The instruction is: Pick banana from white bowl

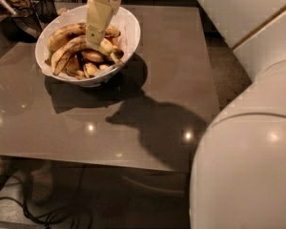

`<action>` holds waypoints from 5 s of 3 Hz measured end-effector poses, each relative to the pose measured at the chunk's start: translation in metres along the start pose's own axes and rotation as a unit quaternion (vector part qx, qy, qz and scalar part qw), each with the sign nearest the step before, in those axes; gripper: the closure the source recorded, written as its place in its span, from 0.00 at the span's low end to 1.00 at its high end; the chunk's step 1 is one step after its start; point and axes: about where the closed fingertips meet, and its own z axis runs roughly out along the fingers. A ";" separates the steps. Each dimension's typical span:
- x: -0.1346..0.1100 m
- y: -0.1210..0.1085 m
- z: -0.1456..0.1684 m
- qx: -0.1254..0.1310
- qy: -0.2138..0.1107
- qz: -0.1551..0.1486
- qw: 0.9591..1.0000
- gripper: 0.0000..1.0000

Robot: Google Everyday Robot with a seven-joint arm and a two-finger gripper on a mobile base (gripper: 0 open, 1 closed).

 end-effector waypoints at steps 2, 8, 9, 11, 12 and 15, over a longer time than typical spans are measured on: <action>-0.006 -0.011 0.026 -0.008 0.020 0.009 1.000 0.22; -0.015 -0.020 0.078 -0.044 0.051 0.015 0.998 0.28; -0.016 -0.021 0.084 -0.050 0.054 0.013 0.997 0.30; -0.016 -0.021 0.089 -0.055 0.056 0.008 0.997 0.72; -0.016 -0.021 0.089 -0.055 0.056 0.008 0.997 0.95; -0.019 0.015 0.044 -0.015 -0.008 -0.027 0.999 1.00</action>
Offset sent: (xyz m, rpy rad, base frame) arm -0.0074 -0.0093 -0.0345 -0.1774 0.1441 -0.0074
